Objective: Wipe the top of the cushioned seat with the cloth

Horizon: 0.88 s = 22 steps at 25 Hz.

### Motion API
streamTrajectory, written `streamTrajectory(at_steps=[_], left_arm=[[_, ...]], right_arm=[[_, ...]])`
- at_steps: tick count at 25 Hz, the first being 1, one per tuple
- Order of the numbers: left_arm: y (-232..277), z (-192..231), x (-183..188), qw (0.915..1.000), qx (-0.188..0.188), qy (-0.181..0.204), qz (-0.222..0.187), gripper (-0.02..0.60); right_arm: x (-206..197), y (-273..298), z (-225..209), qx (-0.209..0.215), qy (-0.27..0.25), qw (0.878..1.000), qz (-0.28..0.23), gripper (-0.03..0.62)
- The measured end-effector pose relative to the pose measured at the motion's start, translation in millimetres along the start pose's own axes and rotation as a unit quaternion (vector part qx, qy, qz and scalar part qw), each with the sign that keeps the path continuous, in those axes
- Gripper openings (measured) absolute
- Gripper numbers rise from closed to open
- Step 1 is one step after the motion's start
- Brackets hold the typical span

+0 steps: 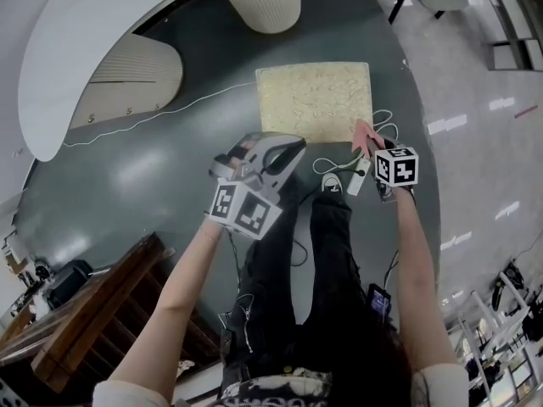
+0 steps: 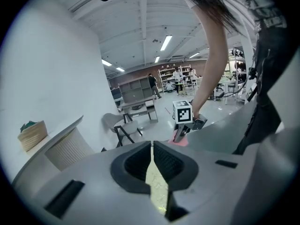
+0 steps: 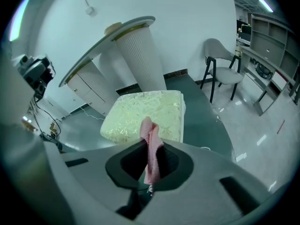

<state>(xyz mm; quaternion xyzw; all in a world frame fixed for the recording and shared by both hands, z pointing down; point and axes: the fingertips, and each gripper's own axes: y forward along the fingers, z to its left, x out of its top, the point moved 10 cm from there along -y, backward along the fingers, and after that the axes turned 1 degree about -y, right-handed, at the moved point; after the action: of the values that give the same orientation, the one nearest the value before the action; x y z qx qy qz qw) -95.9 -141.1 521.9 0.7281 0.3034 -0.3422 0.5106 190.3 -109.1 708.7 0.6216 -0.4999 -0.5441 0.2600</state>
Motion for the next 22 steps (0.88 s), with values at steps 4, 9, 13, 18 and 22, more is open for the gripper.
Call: streamTrajectory(at_steps=[4, 9, 13, 18, 22], left_arm=[[-2.1, -1.1, 24.2, 0.9999, 0.002, 0.01, -0.001, 0.017], [-7.5, -5.7, 64.5, 0.9998, 0.015, 0.013, -0.008, 0.017], [-10.6, -12.5, 98.4, 0.9995, 0.028, 0.011, -0.013, 0.017], [-7.4, -31.9, 133.4, 0.999, 0.038, 0.013, -0.018, 0.017], [-8.3, -46.2, 169.4, 0.9988, 0.043, 0.014, -0.016, 0.017]], right_arm=[[12.8, -33.2, 11.8, 0.023, -0.014, 0.999, -0.024, 0.009], [26.9, -86.7, 21.5, 0.048, 0.0, 0.997, -0.066, 0.009], [37.8, -132.8, 27.3, 0.062, 0.008, 0.993, -0.1, 0.009], [39.4, -190.7, 29.9, 0.072, 0.033, 0.986, -0.144, 0.009], [32.1, -232.6, 33.1, 0.08, 0.049, 0.98, -0.175, 0.009]])
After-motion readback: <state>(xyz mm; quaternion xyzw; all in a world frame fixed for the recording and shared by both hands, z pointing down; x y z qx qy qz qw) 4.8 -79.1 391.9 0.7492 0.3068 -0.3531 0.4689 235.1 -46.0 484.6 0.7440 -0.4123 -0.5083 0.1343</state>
